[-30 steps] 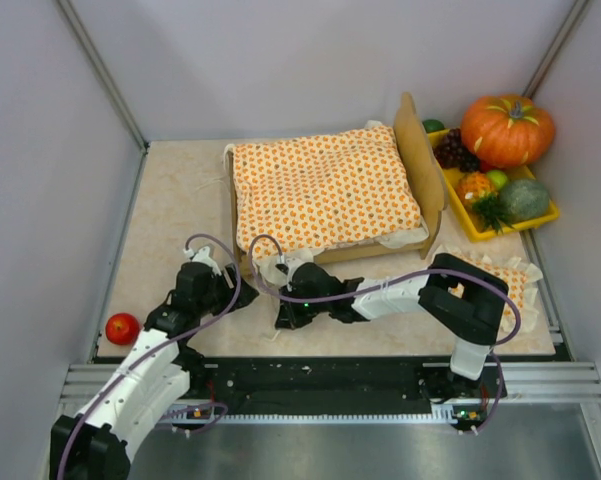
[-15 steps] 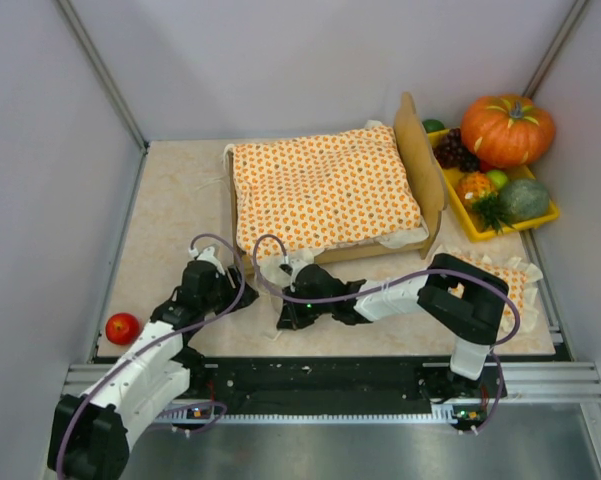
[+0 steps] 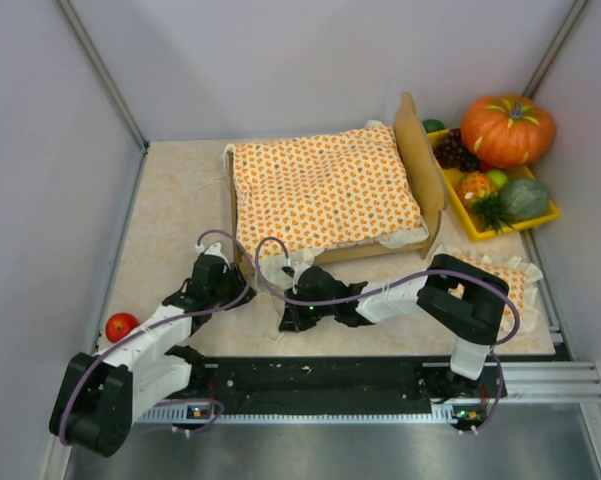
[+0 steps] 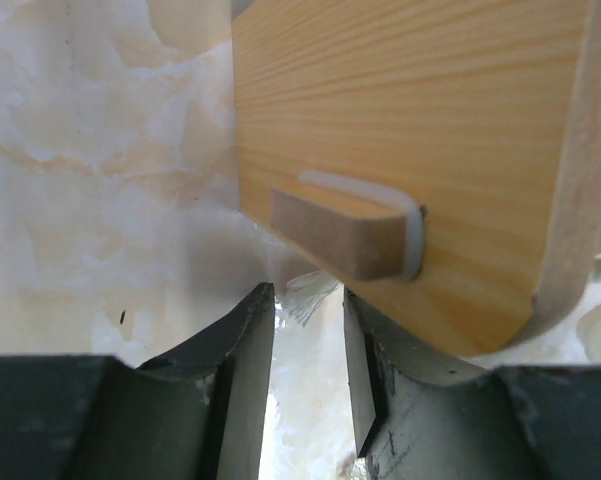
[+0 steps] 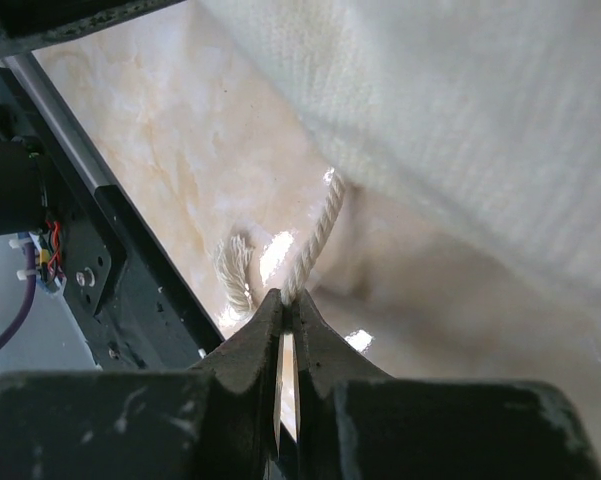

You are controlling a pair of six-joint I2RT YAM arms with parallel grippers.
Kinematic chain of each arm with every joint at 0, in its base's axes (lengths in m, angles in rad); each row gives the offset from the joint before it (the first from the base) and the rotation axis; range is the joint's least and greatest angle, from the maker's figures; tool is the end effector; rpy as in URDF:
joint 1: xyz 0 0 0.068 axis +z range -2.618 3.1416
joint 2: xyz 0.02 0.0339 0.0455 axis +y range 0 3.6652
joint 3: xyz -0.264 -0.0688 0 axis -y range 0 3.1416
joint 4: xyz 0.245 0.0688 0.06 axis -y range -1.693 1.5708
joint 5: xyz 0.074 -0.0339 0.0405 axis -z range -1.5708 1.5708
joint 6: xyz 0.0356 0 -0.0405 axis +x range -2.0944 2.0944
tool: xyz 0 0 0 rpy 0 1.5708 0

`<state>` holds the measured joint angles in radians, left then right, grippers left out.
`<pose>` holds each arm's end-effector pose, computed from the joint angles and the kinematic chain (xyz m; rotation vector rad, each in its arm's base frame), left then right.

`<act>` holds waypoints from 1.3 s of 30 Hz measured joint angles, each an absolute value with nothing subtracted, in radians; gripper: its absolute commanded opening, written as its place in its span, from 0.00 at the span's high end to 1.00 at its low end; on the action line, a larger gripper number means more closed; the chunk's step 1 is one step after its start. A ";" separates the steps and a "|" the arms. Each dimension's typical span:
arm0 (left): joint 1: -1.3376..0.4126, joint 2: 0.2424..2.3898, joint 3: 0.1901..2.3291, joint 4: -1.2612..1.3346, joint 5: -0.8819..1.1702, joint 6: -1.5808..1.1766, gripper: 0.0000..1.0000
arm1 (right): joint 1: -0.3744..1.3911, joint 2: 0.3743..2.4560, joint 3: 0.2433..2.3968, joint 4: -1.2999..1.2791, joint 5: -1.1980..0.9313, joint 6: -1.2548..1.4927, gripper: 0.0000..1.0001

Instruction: Set up the pet bed

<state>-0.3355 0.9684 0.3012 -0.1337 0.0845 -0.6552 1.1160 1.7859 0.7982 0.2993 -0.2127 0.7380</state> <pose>0.1654 -0.0608 0.1480 -0.3477 2.4196 -0.5616 0.1450 0.3136 0.1308 -0.6038 2.4740 1.1236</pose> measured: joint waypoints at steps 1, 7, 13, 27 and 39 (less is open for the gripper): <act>-0.337 0.981 0.306 -0.128 0.084 -0.656 0.73 | 1.116 1.786 0.798 0.300 -0.214 0.738 0.97; -0.356 1.047 0.329 -0.118 0.078 -0.656 1.00 | 1.116 1.781 0.798 0.309 -0.219 0.738 0.96; -0.364 1.051 0.339 -0.131 0.082 -0.651 1.00 | 1.116 1.780 0.798 0.314 -0.220 0.738 0.96; -0.449 0.909 0.339 -0.240 0.173 -0.649 0.89 | 1.097 1.708 0.766 0.358 -0.258 0.745 0.98; -0.462 0.835 0.365 -0.406 0.107 -0.662 0.33 | 1.097 1.699 0.765 0.364 -0.263 0.768 0.98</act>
